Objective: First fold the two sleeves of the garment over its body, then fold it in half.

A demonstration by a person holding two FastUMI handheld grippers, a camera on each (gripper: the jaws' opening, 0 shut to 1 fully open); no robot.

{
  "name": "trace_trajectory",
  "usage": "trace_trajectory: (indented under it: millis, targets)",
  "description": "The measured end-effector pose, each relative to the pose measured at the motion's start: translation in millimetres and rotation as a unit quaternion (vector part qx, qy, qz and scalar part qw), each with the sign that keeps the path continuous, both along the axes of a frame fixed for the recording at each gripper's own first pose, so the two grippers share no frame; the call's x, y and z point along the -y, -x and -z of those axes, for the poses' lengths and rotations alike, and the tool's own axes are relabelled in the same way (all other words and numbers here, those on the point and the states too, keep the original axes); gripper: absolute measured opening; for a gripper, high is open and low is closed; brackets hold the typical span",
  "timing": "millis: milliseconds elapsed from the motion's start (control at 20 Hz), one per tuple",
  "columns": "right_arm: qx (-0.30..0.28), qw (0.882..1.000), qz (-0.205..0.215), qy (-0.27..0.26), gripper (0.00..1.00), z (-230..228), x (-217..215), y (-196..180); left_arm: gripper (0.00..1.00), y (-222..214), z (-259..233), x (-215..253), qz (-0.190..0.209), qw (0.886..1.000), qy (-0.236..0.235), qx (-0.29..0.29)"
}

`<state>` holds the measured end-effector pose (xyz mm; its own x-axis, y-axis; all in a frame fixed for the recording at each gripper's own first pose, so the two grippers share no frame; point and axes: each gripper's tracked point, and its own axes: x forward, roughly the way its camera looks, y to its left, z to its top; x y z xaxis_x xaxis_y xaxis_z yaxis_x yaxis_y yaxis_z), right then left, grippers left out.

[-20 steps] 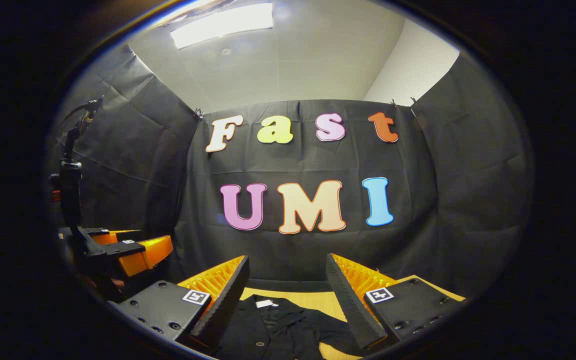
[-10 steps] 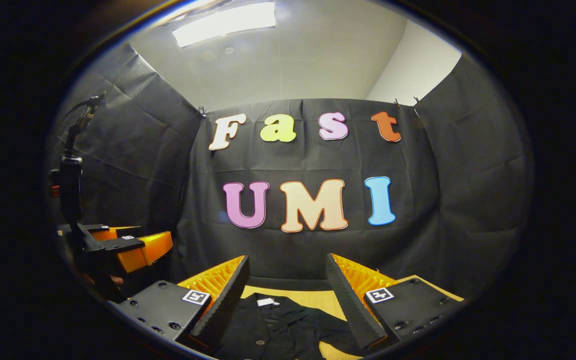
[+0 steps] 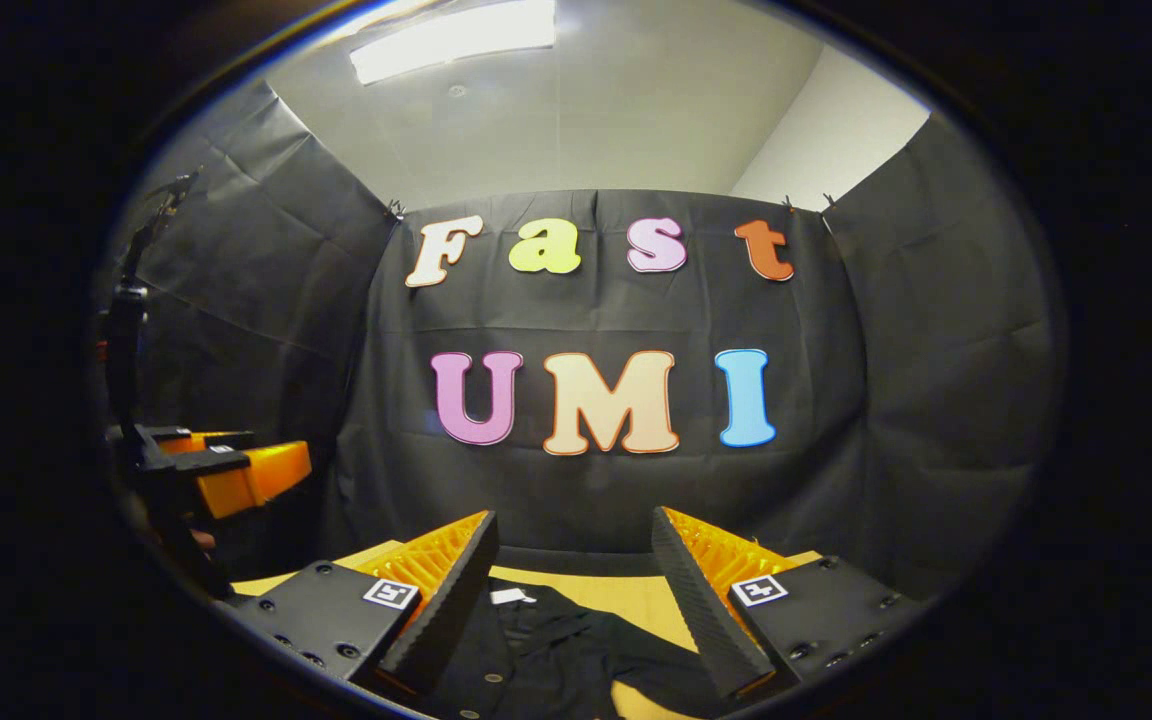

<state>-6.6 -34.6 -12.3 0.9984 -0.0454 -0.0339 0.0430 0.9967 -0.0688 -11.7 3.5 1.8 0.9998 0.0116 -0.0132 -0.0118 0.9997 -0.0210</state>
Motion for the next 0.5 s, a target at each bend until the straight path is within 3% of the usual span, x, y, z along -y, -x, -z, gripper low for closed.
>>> trace_trajectory:
  millis: [500]
  targets:
    - [-0.042,0.995,0.082,0.038,0.99,38.8,104.0,-4.3,0.92,-0.1,-2.1,20.5,-0.004,1.000,-0.008,-0.002]
